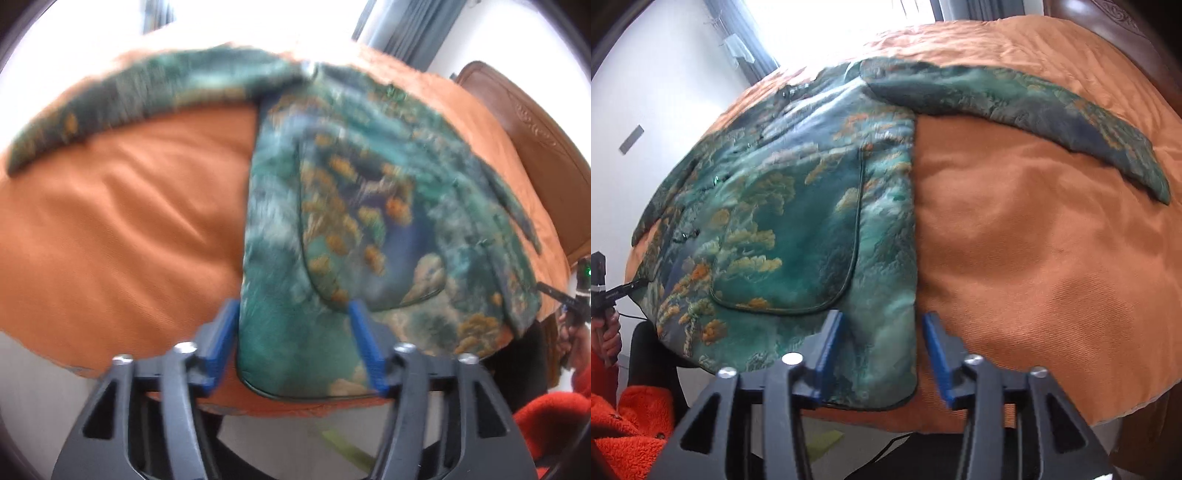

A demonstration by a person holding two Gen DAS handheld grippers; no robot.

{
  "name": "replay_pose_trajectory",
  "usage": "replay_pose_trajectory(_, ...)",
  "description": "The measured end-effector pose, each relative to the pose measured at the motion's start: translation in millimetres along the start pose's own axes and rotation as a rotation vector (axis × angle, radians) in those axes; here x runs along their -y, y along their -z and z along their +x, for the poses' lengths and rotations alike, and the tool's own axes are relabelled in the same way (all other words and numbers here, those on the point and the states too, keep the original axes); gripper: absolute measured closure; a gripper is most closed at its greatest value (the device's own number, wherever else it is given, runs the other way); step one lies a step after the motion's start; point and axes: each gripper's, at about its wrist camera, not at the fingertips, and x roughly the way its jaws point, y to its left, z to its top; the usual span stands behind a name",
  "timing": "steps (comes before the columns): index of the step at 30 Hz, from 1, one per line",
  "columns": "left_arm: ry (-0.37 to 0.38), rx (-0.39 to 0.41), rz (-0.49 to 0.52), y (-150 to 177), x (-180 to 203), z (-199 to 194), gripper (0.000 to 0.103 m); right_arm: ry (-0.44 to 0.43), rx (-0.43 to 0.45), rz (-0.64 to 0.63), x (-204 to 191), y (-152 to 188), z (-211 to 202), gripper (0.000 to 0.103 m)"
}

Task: Fold large clothes
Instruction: 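Grasp the other sleeve cuff with the right tool and lift it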

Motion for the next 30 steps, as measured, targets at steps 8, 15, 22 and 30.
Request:
replay_pose_trajectory(8,-0.113,0.356,-0.02,-41,31,-71,0.004,0.051,0.225,0.176,86,-48,-60,0.036)
replay_pose_trajectory(15,-0.126,0.413,0.015,-45,63,-64,0.002,0.005,0.247,0.64,222,-80,-2,0.031)
replay_pose_trajectory(22,-0.133,0.298,0.102,-28,89,-29,0.002,-0.064,0.473,0.977,283,-78,25,0.089)
replay_pose_trajectory(30,-0.146,0.262,0.079,-29,83,-14,0.002,0.021,0.627,0.511,156,-148,-64,0.093)
